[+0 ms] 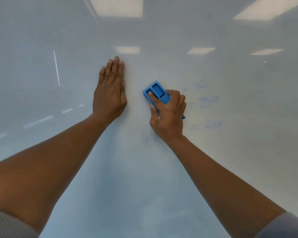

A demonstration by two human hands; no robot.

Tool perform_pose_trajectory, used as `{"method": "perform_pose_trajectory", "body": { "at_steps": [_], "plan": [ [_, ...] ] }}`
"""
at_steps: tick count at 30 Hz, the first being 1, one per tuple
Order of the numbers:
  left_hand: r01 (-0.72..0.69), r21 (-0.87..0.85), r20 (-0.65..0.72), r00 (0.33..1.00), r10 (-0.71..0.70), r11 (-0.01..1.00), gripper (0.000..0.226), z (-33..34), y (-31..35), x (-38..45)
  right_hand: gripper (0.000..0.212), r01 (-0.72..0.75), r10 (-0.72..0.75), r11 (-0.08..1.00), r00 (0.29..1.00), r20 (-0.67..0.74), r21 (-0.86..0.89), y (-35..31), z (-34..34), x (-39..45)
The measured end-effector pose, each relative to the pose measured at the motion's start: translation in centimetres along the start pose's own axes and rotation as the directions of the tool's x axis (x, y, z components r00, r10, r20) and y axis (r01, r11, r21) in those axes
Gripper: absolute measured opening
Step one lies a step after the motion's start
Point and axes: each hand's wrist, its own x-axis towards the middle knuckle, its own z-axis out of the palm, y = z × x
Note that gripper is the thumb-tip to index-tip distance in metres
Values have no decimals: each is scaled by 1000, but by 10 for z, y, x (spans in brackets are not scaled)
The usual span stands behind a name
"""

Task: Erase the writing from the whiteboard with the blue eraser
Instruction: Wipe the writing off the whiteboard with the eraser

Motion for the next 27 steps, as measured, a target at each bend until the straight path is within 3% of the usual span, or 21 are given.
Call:
{"method": "perform_pose_trajectory", "body": {
  "at_steps": [4,9,16,22,27],
  "plan": [
    [9,8,-9,1000,-9,1000,52,2,1,-2,46,173,-174,985,977,123,17,-5,9,-42],
    [43,-28,-15,999,-44,999,51,7,15,-4,45,228,-228,973,946,232,25,3,10,-97],
    [18,20,30,999,-19,1000,53,12,25,-18,43,72,-71,997,997,32,-30,46,-10,-86],
    [27,20,29,999,-27,999,53,13,26,-22,35,-60,58,998,997,-57,-32,33,3,-70],
    [88,14,4,996,-88,996,52,18,34,-21,45,171,-171,985,979,109,10,7,12,-99]
  ]
}}
